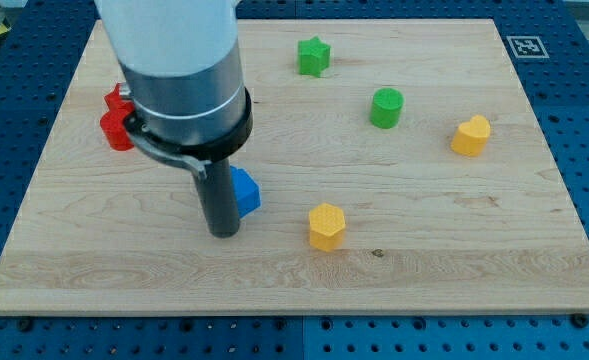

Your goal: Place the yellow hexagon parallel to the blue cube

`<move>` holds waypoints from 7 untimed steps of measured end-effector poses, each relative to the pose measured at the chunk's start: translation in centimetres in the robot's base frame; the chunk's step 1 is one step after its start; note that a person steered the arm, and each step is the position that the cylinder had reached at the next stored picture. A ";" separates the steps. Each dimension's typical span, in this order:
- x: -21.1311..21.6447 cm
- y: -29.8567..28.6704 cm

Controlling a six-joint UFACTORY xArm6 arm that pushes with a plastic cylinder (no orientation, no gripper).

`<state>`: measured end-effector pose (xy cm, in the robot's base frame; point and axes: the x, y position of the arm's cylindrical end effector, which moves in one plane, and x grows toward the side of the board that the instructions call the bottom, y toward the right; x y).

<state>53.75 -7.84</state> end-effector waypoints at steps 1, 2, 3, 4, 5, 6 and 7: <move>0.4 0.0; 3.8 1.6; 4.4 7.5; 4.1 12.3; 3.5 12.7; 3.8 11.9; 3.3 10.1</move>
<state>57.00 2.29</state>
